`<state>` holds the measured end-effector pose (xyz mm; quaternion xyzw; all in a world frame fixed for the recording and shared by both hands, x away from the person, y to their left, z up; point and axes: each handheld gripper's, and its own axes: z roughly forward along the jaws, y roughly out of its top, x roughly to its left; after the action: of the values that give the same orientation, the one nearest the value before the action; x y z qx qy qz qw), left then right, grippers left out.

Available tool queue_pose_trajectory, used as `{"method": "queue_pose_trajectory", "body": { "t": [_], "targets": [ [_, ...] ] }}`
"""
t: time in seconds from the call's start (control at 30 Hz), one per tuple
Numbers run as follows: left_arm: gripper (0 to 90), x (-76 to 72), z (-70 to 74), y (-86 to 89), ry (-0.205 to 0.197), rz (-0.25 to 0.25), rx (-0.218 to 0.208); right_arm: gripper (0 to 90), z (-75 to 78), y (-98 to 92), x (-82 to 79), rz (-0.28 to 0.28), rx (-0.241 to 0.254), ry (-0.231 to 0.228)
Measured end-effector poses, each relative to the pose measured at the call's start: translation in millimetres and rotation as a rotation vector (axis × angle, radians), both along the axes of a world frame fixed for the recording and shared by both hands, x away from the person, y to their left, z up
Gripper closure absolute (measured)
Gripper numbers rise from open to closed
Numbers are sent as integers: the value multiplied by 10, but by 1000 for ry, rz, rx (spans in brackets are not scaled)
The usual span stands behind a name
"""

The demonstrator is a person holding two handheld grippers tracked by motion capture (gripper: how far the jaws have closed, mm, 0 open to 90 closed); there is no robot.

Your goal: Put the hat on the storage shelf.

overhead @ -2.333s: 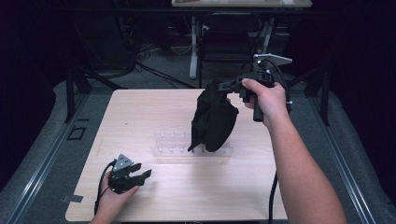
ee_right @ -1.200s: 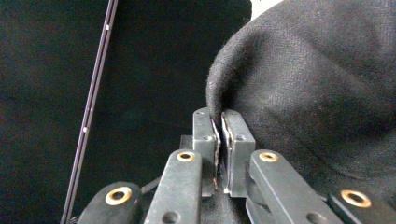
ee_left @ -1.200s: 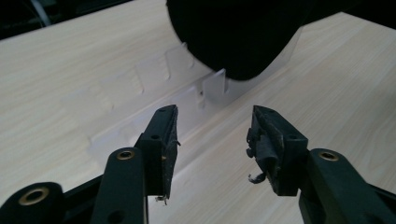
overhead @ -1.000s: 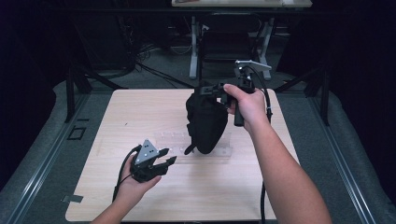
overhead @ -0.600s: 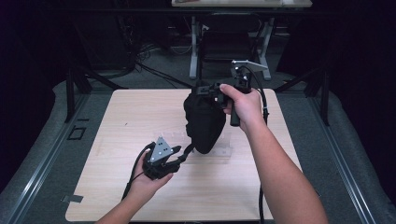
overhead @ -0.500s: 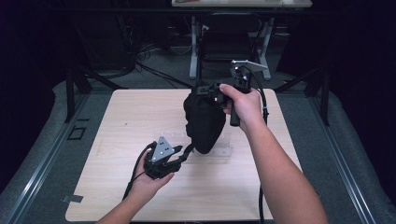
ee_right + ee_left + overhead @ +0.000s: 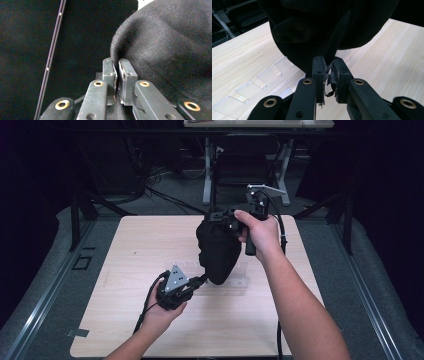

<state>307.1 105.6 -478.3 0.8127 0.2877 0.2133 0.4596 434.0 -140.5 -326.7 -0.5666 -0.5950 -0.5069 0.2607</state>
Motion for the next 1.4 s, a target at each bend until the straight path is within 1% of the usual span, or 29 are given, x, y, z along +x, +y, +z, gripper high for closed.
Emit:
{"method": "queue_pose_trajectory", "body": {
  "t": [0.1, 0.2, 0.23, 0.27, 0.37, 0.4, 0.43, 0.47, 0.57, 0.6, 0.7, 0.73, 0.9, 1.0, 1.1, 1.13, 1.23, 1.27, 1.33, 1.4],
  "targets": [
    [831, -5, -3, -1, -6, -2, 7, 836, -1, 6, 0, 4, 2, 0],
    [836, -9, -3, 3, -16, -6, 21, 783, 18, 11, -2, 6, 13, 5],
    [837, -9, -3, 3, -16, -6, 21, 783, 18, 11, -2, 6, 13, 5],
    [837, -10, -9, 6, -18, -6, 13, 772, 47, 19, -8, 2, -1, -3],
    [837, -16, -15, 13, -20, -7, 17, 764, 84, 23, -18, 7, -5, -10],
    [838, -22, -25, 15, -25, -3, 11, 764, 120, 12, -28, 8, 6, -19],
    [838, -22, -25, 15, -25, -3, 11, 764, 120, 12, -28, 8, 6, -19],
    [840, -26, -25, 20, -27, 0, 16, 764, 158, 5, -33, 9, -4, -25],
    [842, -21, -22, 29, -30, 1, 22, 760, 187, -4, -47, 6, 3, -33],
    [843, -19, -22, 31, -29, 1, 21, 756, 199, -15, -66, 13, 0, -41],
    [844, -19, -20, 30, -34, 3, 27, 750, 195, -24, -83, 16, -13, -43],
    [846, -28, -19, 25, -39, 1, 39, 749, 192, -40, -89, 16, -16, -43],
    [848, -32, -23, 30, -52, 1, 52, 746, 196, -89, -100, 13, -11, -44],
    [850, -37, -26, 31, -61, 2, 63, 746, 199, -143, -120, 1, -10, -44],
    [850, -38, -26, 33, -61, 1, 64, 745, 200, -168, -128, -2, -9, -45],
    [850, -41, -25, 39, -61, 1, 70, 745, 204, -191, -136, -14, -10, -43],
    [851, -44, -31, 47, -63, 3, 71, 744, 211, -219, -143, -15, -8, -47],
    [851, -46, -37, 53, -60, 3, 71, 744, 218, -235, -155, -24, -6, -48],
    [852, -48, -44, 69, -61, 6, 76, 743, 223, -255, -165, -22, -9, -49],
    [853, -48, -58, 98, -54, 12, 78, 741, 229, -267, -178, -27, -10, -49]
  ]
}}
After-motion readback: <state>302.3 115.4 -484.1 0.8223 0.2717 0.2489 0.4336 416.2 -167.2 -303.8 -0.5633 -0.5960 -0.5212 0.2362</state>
